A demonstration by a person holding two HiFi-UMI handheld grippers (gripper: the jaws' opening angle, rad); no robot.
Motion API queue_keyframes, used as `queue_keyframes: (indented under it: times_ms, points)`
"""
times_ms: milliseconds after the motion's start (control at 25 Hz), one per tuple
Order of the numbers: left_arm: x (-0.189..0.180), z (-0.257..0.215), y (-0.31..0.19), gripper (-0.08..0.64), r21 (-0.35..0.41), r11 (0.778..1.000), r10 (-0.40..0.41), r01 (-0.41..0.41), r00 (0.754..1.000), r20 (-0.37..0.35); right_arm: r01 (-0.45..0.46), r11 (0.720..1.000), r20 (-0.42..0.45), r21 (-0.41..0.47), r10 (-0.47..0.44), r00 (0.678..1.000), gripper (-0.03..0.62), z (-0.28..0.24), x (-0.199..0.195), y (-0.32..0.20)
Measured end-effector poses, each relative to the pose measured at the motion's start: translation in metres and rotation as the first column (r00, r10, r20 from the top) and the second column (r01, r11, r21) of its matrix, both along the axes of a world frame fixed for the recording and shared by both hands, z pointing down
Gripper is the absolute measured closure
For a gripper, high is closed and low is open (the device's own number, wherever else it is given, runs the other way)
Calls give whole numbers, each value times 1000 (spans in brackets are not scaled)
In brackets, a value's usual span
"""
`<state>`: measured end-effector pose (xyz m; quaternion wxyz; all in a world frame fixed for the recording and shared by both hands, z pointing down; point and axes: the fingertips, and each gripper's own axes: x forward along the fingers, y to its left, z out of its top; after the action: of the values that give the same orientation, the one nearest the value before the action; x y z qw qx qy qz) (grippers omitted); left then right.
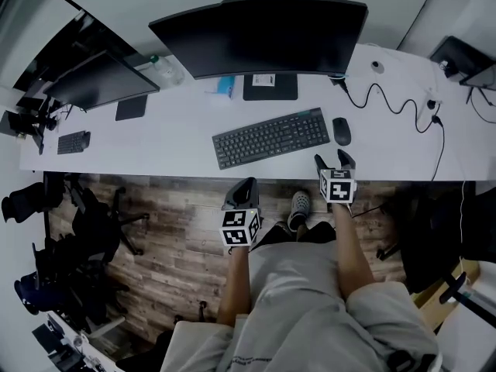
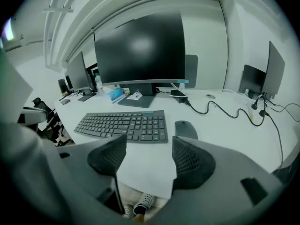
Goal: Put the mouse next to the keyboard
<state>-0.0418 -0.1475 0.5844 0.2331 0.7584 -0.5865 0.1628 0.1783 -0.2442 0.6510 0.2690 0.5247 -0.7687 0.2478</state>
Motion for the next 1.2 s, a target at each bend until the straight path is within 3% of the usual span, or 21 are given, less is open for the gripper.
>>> queue_keyframes:
  times_ms: [240,560,800,1200]
  points:
    - [7,7,32,535,-14,1000,13,-14,999,-31,25,999,23,38,-26,999,285,-21,-17,41]
    - [11,0,61,535,42,999,7,-4,997,-75,0,996,60,84,-5,998,291,-44,-21,82]
    - [23,-7,81,535,94,995,42,-34,996,-83,-25,995,245,94,1,969,295,-53,-41,114]
    - [36,-13,83,535,166,984,78,-68,995,-56,28,985,172,169,-58,983,313,-62,-51,144]
